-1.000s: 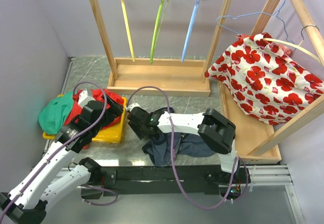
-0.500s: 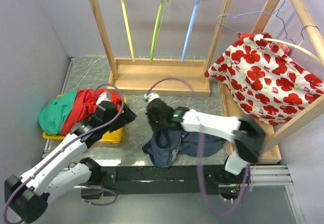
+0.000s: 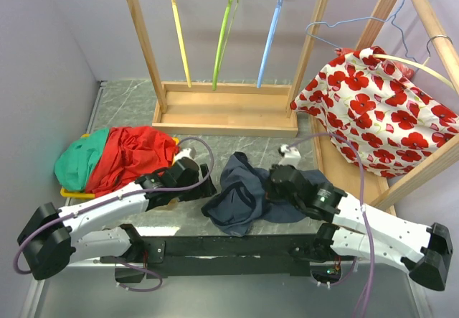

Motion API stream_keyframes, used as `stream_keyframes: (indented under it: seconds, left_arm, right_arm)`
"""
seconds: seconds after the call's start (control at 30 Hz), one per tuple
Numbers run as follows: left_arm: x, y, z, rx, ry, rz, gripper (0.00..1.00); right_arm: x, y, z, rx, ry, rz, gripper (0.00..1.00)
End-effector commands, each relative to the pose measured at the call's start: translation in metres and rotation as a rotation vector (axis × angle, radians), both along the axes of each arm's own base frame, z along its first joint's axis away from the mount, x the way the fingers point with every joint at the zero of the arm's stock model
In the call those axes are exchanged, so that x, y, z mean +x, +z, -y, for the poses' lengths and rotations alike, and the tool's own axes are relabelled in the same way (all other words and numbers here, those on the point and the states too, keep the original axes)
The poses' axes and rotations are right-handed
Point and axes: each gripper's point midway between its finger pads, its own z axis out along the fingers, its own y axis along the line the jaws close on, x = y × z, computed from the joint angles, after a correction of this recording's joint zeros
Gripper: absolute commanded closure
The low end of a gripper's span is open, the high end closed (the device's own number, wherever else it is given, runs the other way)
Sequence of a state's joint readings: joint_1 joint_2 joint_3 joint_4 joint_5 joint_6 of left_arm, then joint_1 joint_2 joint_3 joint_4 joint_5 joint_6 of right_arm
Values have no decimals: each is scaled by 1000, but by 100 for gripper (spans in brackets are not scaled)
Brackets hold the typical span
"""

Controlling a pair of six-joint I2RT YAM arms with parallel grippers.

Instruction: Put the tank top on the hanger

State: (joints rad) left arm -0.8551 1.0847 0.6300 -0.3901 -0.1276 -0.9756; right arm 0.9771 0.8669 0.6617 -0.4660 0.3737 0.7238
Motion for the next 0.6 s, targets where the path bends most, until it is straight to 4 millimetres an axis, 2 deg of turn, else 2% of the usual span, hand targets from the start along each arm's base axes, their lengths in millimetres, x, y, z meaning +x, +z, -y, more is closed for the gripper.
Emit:
stream_keyframes:
  seconds: [0.0, 0.17, 0.27, 0.33, 0.37, 0.4, 0.43, 0.47, 0.5, 0.53, 0.57]
  left_arm:
    - [-14, -12, 12, -3, -54, -26, 20]
    - [-37, -31, 16, 12, -97, -75, 28]
    - [-46, -34, 23, -2, -134, -79, 30]
    - [-47, -41, 24, 12, -136, -86, 32]
    - [-46, -42, 24, 27, -130, -90, 36]
    - [-44, -48, 21, 58, -116, -97, 51]
    - [-38, -48, 18, 86, -90, -76, 61]
    - [-29, -40, 19, 90, -60, -51, 71]
    - [-26, -31, 15, 104, -40, -32, 87]
    - [-9, -20, 7, 140, 23, 40, 95]
    - [10, 16, 16, 108, 54, 119, 99]
  right_arm:
    - [-16, -25, 29, 57, -136, -78, 100]
    - [-16, -24, 36, 66, -166, -66, 100]
    - [-13, -20, 35, 55, -167, -52, 100]
    - [-9, -17, 31, 55, -160, -37, 100]
    - [-7, -14, 30, 53, -159, -29, 100]
    - [-4, -4, 28, 60, -152, -11, 100]
    - [0, 2, 29, 51, -163, 7, 100]
    - [3, 12, 28, 58, -162, 27, 100]
    - [9, 37, 24, 79, -153, 74, 100]
    - [14, 51, 23, 82, -154, 102, 100]
    - [20, 68, 22, 91, -161, 142, 100]
